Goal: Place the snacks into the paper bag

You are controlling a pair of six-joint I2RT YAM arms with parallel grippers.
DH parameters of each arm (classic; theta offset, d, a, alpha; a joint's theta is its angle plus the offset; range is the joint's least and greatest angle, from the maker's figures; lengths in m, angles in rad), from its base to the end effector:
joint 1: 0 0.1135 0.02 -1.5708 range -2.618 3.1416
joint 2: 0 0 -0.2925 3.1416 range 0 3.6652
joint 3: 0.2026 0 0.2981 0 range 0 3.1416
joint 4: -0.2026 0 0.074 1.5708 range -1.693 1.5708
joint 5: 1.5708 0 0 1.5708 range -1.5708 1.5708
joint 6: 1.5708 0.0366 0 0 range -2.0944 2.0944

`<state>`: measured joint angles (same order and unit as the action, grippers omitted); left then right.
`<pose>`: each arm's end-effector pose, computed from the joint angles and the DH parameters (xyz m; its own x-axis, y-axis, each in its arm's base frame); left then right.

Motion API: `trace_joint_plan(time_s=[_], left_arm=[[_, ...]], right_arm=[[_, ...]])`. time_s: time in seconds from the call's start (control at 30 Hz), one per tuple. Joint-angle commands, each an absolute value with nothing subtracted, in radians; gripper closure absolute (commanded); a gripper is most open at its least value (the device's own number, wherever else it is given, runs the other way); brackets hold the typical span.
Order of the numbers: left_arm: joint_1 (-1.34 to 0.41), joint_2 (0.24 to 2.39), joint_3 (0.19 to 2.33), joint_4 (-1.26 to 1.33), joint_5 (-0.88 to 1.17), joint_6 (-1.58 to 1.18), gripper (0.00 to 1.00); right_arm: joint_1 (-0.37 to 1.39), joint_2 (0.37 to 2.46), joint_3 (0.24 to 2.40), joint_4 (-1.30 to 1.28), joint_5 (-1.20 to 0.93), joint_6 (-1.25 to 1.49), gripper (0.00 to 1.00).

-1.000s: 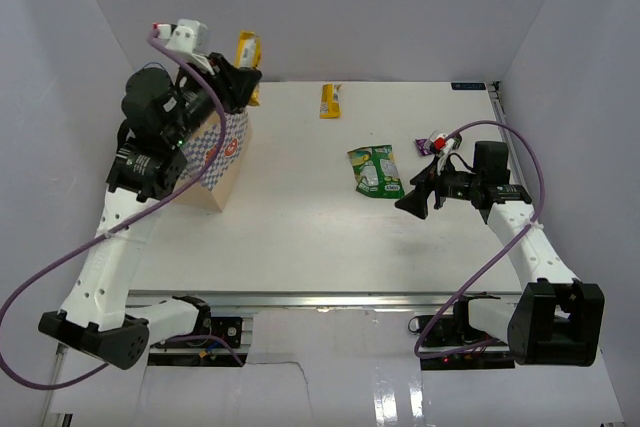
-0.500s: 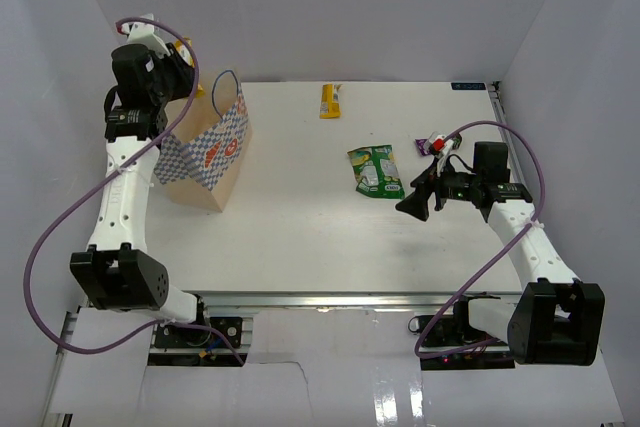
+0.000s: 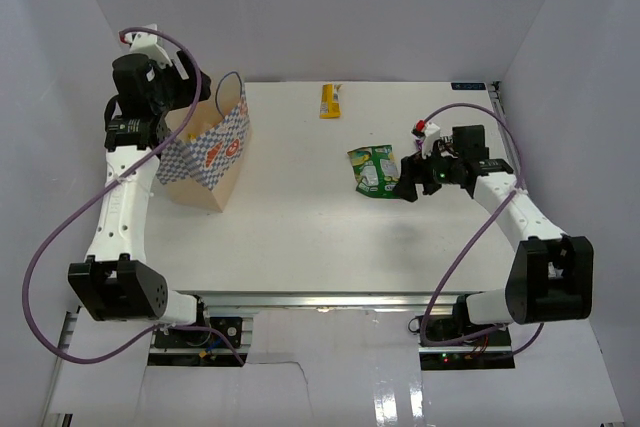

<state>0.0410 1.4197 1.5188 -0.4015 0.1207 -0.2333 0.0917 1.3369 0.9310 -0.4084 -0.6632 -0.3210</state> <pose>0.3658 0.0106 0.4584 -0.3066 -0.2423 -0.9205 0.0034 0.9668 -0.2556 0.3114 0.0513 0.2631 -0.5317 -0.2986 -0.7926 -0.6963 0.6869 0.2083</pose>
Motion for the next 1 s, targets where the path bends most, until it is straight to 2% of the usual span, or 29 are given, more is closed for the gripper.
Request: trace_joint_plan(time_s=[0.0, 0.2, 0.5, 0.77, 0.9, 0.93, 0.97], left_arm=[[0.038, 1.315, 1.565, -0.403, 0.15, -0.241, 0.11], [0.037, 1.186, 1.595, -0.416, 0.253, -0.322, 0.04], [0.037, 0.959, 1.315, -0.414, 0.546, -0.606, 0.02], [-0.028, 0.845, 1.082, -0.403, 0.604, -0.756, 0.02], [-0.103, 0.839, 1.04, -0.397, 0.568, -0.791, 0.02], [-0.159, 0.842, 1.026, -0.39, 0.528, -0.798, 0.02], [-0.197, 0.854, 1.019, -0.384, 0.5, -0.807, 0.02]], right_arm=[[0.147, 1.385, 1.018, -0.358, -0.454, -0.122, 0.14], [0.247, 1.517, 1.1, -0.292, -0.299, -0.012, 0.02], [0.342, 1.739, 1.247, -0.25, -0.092, -0.008, 0.06], [0.391, 1.916, 1.348, -0.218, -0.029, 0.05, 0.0], [0.391, 1.947, 1.35, -0.218, -0.034, 0.063, 0.15], [0.391, 1.947, 1.345, -0.218, -0.038, 0.063, 0.24], [0.391, 1.939, 1.338, -0.21, -0.041, 0.063, 0.28]])
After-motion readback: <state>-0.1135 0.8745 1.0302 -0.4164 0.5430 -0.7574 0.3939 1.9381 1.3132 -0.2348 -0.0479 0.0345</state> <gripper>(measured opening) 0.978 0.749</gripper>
